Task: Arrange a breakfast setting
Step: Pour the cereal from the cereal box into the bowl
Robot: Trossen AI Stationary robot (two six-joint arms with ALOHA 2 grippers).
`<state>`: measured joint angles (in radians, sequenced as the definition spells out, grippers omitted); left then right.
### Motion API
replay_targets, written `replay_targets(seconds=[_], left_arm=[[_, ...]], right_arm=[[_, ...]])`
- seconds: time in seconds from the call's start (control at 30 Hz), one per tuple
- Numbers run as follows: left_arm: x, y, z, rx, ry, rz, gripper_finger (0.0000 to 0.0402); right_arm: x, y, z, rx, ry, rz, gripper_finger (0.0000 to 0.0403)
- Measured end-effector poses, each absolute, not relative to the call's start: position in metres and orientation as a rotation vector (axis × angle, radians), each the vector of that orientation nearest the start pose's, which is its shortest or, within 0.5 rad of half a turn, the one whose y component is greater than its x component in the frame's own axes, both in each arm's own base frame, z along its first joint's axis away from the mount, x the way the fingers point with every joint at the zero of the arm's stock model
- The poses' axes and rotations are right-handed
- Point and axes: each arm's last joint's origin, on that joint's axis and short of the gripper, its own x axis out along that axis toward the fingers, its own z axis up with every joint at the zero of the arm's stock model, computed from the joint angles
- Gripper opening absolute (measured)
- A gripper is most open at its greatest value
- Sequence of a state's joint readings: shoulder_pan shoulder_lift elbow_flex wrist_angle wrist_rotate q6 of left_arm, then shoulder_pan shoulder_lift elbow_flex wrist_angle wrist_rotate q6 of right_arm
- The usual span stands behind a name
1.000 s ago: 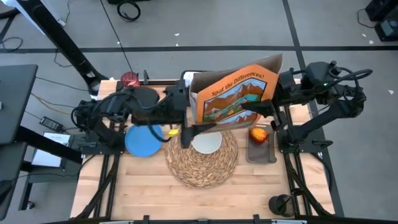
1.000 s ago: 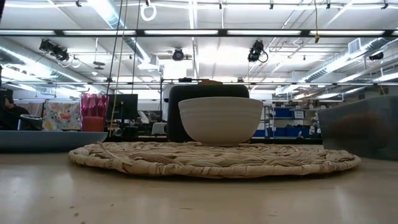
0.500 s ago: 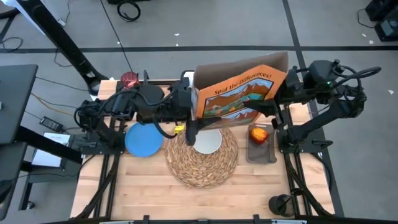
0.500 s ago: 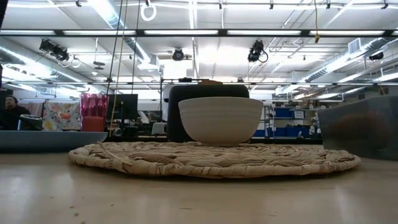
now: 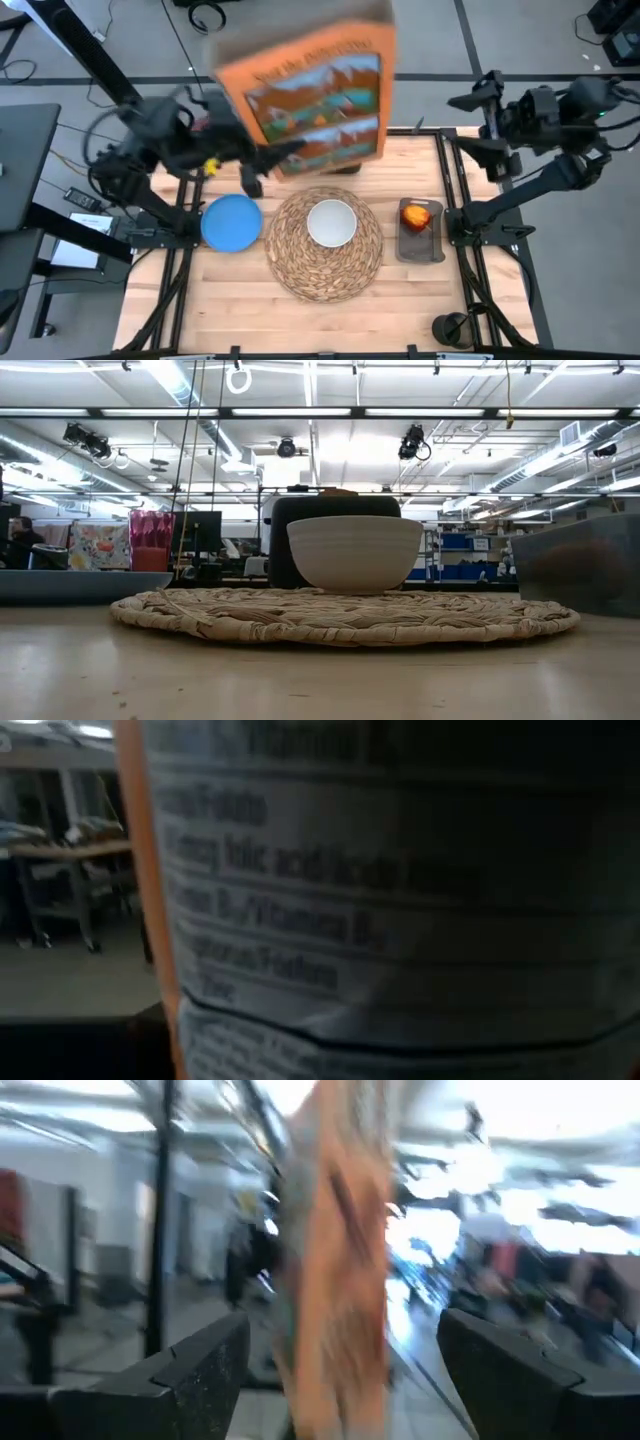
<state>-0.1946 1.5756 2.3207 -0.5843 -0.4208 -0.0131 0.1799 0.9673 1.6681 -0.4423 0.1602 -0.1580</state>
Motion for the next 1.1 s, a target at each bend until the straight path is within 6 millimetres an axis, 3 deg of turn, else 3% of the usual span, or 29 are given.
replay_targets(seconds=[0.13,0.23,0.37,0.5,0.77,1.1], left_arm=[[0.238,-0.030,0.605,-0.049,-0.243,0.223,0.0246],[0.231,-0.024,0.615,-0.050,-0.331,0.188,0.0246],[0.230,-0.021,0.619,-0.045,-0.385,0.147,0.0246],[0.244,-0.019,0.614,-0.035,-0.373,0.125,0.0245],[0.268,-0.022,0.609,-0.050,-0.404,0.099,0.0245],[0.286,-0.023,0.603,-0.047,-0.414,0.087,0.0245]], right_arm=[[0.119,0.013,0.525,-0.070,-0.170,-0.072,0.0324],[0.139,0.012,0.501,-0.016,-0.165,-0.093,0.0324],[0.179,0.012,0.464,0.056,-0.260,-0.070,0.0337],[0.214,0.015,0.439,0.086,-0.459,-0.017,0.0360],[0.263,0.014,0.429,0.094,-0.725,0.036,0.0398],[0.275,0.016,0.450,0.068,-0.842,0.087,0.0399]])
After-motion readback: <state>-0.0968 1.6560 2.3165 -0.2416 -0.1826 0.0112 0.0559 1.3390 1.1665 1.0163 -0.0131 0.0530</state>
